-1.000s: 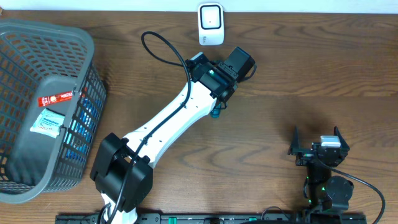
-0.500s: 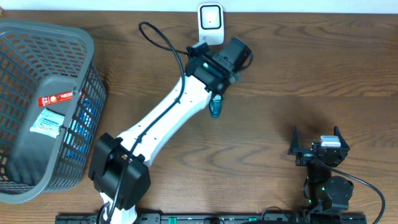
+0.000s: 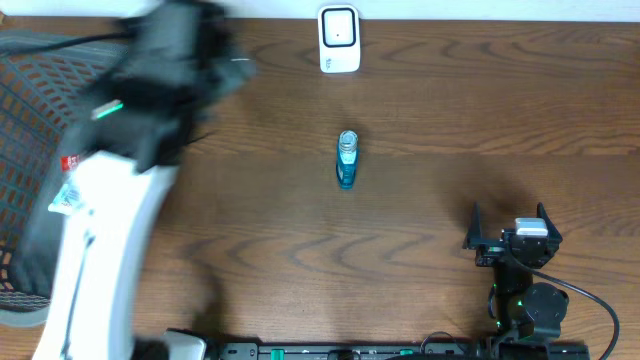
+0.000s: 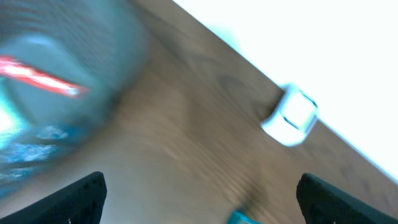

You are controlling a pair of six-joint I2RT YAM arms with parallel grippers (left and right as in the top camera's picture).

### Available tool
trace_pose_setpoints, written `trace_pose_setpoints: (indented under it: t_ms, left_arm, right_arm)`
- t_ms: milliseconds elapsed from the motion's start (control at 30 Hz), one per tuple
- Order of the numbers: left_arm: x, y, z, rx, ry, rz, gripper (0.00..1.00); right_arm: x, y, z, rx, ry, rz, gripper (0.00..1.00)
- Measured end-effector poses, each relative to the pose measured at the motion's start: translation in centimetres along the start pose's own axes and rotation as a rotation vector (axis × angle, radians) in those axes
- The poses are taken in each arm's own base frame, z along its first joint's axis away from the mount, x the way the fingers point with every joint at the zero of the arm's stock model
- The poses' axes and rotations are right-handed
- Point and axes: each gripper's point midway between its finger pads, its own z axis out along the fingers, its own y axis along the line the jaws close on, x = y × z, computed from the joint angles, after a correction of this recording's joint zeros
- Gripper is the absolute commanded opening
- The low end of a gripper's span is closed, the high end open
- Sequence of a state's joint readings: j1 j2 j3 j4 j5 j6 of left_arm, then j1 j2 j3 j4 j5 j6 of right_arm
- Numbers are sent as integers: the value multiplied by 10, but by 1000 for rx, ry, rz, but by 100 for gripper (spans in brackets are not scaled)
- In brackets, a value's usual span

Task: Scan the item barcode
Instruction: 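Release the bottle on the table and return the left gripper to the basket, then grasp the pale green ZAPPY wipes pack with the left gripper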

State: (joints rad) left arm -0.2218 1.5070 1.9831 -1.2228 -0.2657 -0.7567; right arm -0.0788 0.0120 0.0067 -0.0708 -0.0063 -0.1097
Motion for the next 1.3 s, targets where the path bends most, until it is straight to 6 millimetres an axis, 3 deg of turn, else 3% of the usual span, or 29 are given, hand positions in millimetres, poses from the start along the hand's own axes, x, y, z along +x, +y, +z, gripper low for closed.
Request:
trace_pose_setpoints:
  t_ms: [100,200,433,767,1033,1300]
  left_arm:
    - [-23,52,-20,-90,-44,-81,98]
    - [-32,96,-23,-204,-42,-144,98]
    - [-26,165,19,-413,28,-248,98]
    - [11,228,104,-486,95,-364,98]
    - [34,283,142,-460,117,-498,98]
    - [59,308,167,-445,130,-531,98]
  right_arm:
    - [0,0,0,0,0,0,99]
    - [0,0,0,0,0,0,99]
    - [0,0,0,0,0,0,99]
    - [0,0,0,0,0,0,99]
    - [0,0,0,0,0,0,99]
    - [0,0,0,0,0,0,99]
